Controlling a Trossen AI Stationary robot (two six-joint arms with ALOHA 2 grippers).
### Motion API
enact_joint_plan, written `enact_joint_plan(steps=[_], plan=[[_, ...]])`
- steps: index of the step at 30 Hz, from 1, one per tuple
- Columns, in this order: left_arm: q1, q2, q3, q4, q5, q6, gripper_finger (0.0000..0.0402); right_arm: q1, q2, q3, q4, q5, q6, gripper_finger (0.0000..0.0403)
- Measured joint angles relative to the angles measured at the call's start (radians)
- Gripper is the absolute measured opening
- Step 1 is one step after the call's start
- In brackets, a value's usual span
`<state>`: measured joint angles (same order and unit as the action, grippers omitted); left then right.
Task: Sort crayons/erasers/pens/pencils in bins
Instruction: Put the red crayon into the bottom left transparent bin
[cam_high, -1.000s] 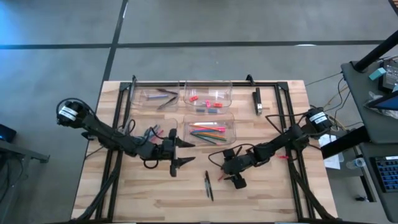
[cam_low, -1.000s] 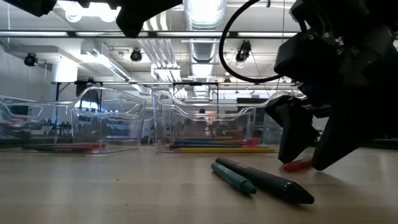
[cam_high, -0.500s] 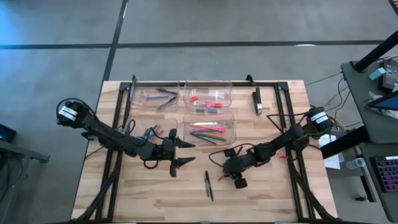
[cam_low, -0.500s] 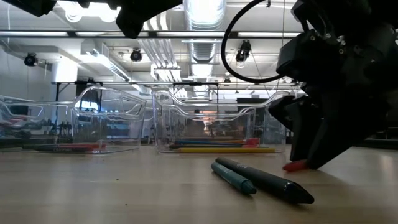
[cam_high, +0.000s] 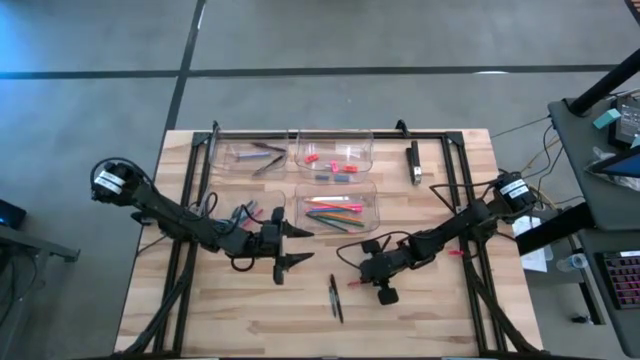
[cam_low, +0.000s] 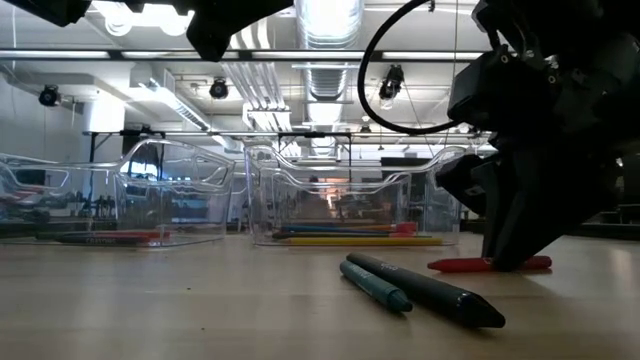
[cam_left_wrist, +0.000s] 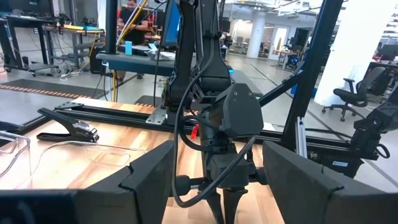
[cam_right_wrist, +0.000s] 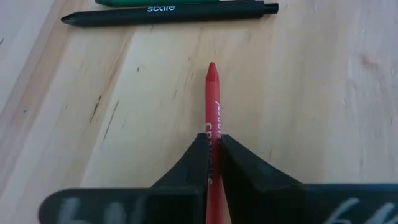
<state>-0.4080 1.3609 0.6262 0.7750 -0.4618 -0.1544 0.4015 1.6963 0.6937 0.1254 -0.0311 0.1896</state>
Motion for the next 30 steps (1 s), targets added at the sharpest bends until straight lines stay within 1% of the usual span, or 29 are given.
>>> enact_joint_plan(steps=[3, 7, 12, 18, 22, 26, 30], plan=[[0.000, 0.000, 0.000, 0.000, 0.000, 0.003, 0.0228, 0.001, -0.054, 0.000, -0.002, 0.000, 0.002, 0.0019], [0.001, 0.000, 0.001, 0.001, -0.006, 0.003, 0.0228, 0.006, -0.141, -0.009, -0.055, 0.002, -0.008, 0.0019], [0.001, 0.000, 0.001, 0.001, -0.011, 0.002, 0.0228, 0.006, -0.251, -0.008, -0.038, 0.008, -0.025, 0.0019], [0.001, 0.005, 0.001, 0.007, -0.011, -0.003, 0.0228, 0.006, -0.355, -0.009, -0.022, 0.062, -0.053, 0.0018], [0.002, 0.069, 0.004, 0.063, -0.011, -0.017, 0.0228, 0.006, -0.418, -0.009, -0.007, 0.122, -0.080, 0.0018], [0.015, 0.160, 0.044, 0.098, -0.011, -0.016, 0.0230, 0.004, -0.478, -0.008, 0.018, 0.178, -0.097, 0.0018], [0.035, 0.228, 0.103, 0.098, 0.012, -0.023, 0.0253, 0.004, -0.516, -0.007, 0.015, 0.222, -0.098, 0.0018]])
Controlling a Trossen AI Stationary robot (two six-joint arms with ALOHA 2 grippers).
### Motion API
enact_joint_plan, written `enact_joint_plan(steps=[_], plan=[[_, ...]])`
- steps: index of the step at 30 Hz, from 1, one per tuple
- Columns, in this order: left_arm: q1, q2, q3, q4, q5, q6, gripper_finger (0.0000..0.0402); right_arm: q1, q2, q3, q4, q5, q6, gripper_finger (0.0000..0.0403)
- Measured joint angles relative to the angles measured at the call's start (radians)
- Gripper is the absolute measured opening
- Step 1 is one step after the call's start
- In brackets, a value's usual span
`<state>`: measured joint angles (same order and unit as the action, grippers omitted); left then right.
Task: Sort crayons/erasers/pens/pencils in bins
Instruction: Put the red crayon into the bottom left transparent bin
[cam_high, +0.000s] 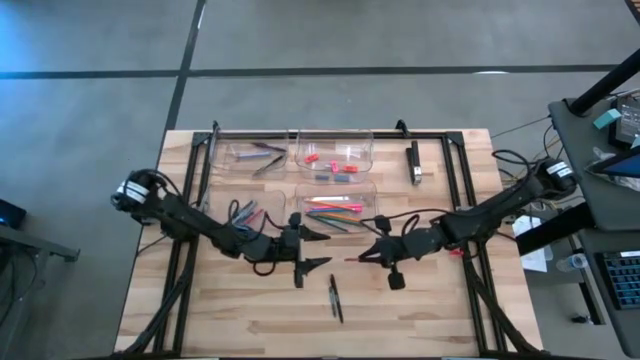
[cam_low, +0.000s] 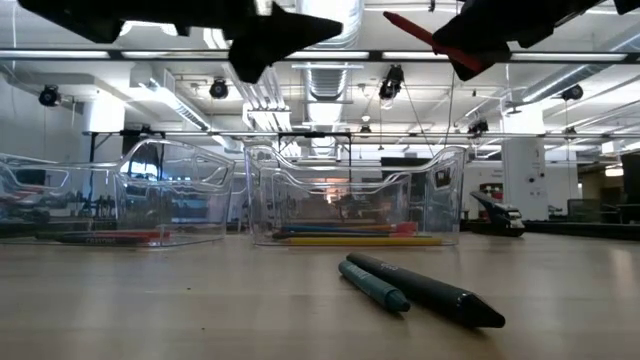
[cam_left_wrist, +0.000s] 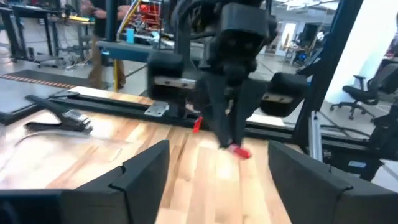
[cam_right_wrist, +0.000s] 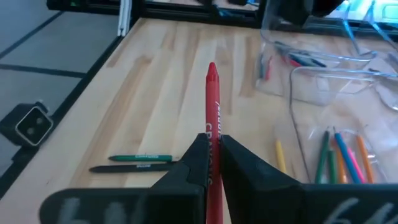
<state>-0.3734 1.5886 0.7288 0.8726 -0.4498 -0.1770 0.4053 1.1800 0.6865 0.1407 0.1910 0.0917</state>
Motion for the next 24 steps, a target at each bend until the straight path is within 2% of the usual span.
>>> enact_joint_plan(steps=[10, 19, 24], plan=[[0.028, 0.106, 0.105, 0.003, 0.029, -0.006, 0.0342, 0.000, 0.002, 0.000, -0.003, 0.020, -0.009, 0.0018], [0.036, 0.204, 0.175, 0.000, 0.064, -0.027, 0.0350, 0.000, 0.013, 0.000, -0.001, 0.024, 0.013, 0.0018], [0.043, 0.211, 0.184, -0.001, 0.069, -0.027, 0.0350, 0.000, 0.013, 0.001, -0.001, 0.033, 0.012, 0.0018]])
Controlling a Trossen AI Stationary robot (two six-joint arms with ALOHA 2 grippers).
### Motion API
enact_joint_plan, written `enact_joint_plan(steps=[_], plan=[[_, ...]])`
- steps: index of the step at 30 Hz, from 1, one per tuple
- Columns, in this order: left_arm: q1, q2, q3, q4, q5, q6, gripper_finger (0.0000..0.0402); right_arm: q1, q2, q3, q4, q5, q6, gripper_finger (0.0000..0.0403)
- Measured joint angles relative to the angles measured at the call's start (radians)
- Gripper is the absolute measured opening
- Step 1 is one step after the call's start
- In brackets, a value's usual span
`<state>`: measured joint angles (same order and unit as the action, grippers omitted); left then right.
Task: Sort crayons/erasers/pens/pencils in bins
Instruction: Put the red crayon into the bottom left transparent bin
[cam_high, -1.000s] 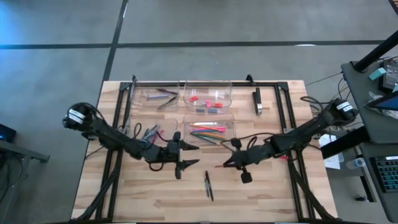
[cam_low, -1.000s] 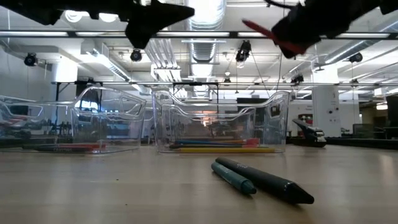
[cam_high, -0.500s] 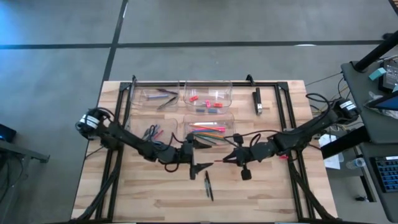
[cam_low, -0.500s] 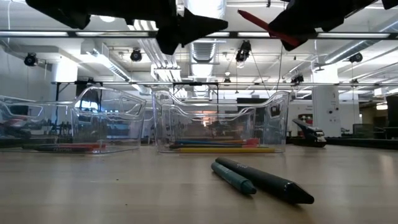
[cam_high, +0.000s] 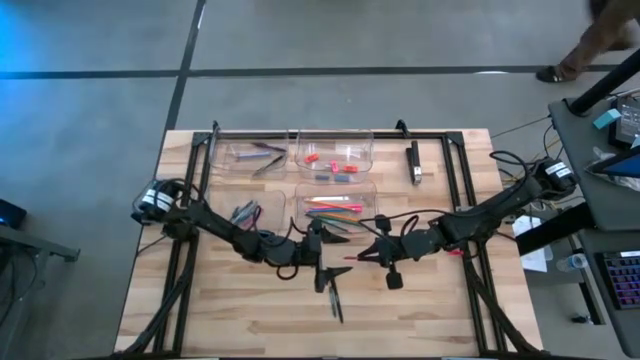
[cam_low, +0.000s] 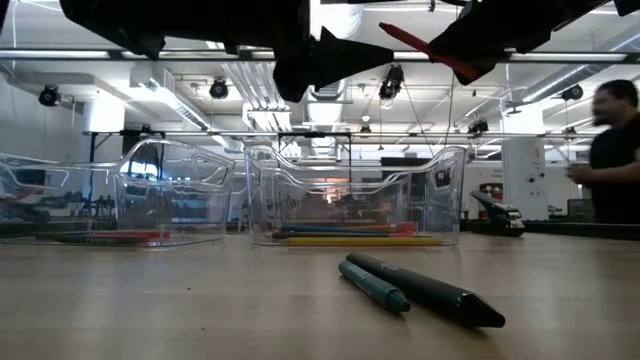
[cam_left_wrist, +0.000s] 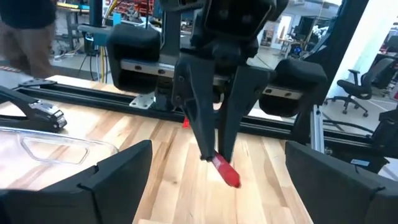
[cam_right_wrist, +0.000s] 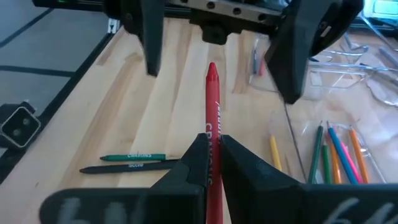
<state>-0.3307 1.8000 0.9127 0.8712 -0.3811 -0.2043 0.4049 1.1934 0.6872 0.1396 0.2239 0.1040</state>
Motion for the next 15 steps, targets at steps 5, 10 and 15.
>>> enact_joint_plan(steps=[5, 10, 15], plan=[[0.004, 0.000, 0.013, -0.044, 0.006, -0.002, 0.0336, -0.010, 0.000, 0.000, 0.005, 0.014, 0.000, 0.0018], [0.004, 0.000, 0.032, -0.070, -0.015, -0.002, 0.0303, -0.023, 0.000, 0.000, 0.015, 0.015, 0.036, 0.0018], [0.004, 0.000, 0.034, -0.070, -0.050, -0.002, 0.0264, -0.028, 0.000, 0.000, 0.019, 0.016, 0.042, 0.0018]])
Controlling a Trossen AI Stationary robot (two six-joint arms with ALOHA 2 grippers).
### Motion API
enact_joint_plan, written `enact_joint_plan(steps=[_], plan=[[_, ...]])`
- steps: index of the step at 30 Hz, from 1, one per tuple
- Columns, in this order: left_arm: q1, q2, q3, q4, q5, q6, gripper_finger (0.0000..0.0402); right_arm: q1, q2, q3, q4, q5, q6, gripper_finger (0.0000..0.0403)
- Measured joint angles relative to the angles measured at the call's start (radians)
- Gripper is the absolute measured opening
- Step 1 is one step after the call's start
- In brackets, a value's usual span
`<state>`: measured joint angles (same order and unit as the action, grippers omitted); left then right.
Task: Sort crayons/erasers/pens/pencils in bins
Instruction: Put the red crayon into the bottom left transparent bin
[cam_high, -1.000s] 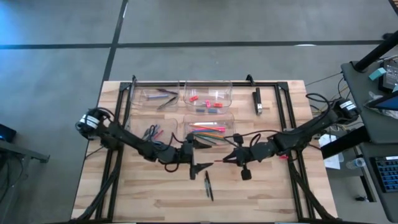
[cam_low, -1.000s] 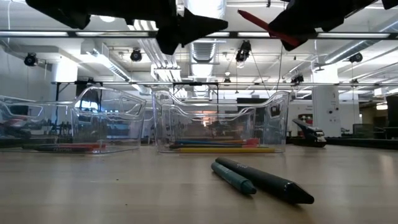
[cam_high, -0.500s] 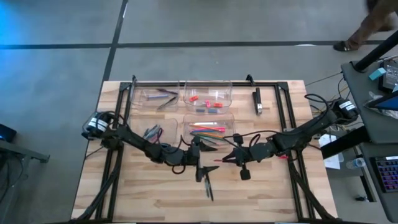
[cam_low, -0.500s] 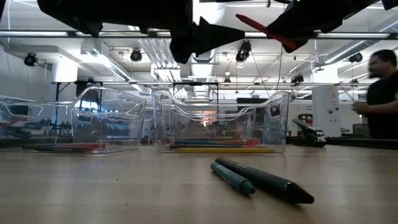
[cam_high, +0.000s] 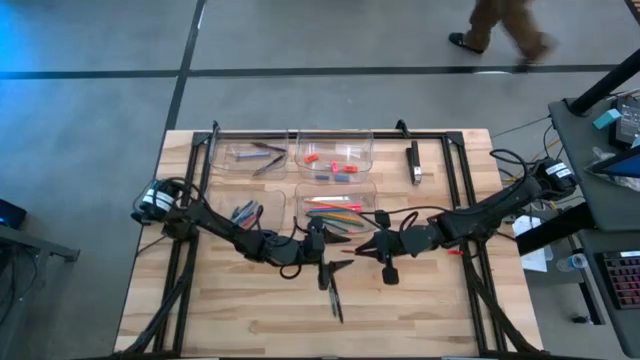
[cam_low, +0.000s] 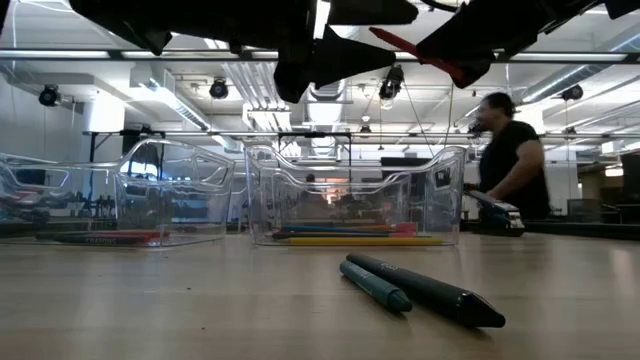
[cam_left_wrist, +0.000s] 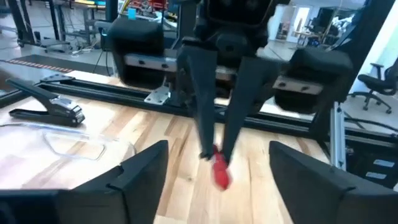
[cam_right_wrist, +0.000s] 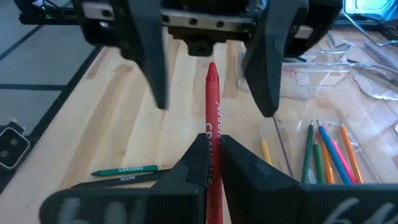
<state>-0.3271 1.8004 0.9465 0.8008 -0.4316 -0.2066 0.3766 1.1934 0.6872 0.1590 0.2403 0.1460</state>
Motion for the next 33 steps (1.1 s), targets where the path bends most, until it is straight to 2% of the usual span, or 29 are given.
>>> enact_joint_plan(steps=[10, 21, 27, 33], plan=[[0.011, 0.000, 0.000, -0.010, -0.004, 0.001, 0.0168, -0.001, 0.000, 0.000, 0.003, -0.001, -0.006, 0.0018], [0.011, 0.000, -0.002, -0.008, 0.001, 0.002, 0.0017, -0.004, 0.000, 0.000, 0.008, 0.004, 0.011, 0.0019], [0.013, -0.002, -0.001, -0.025, -0.001, 0.004, 0.0017, -0.004, 0.000, 0.000, 0.008, 0.049, 0.022, 0.0041], [0.013, -0.002, -0.002, -0.034, -0.001, 0.005, 0.0013, 0.000, -0.001, 0.007, 0.003, 0.043, 0.050, 0.0130]])
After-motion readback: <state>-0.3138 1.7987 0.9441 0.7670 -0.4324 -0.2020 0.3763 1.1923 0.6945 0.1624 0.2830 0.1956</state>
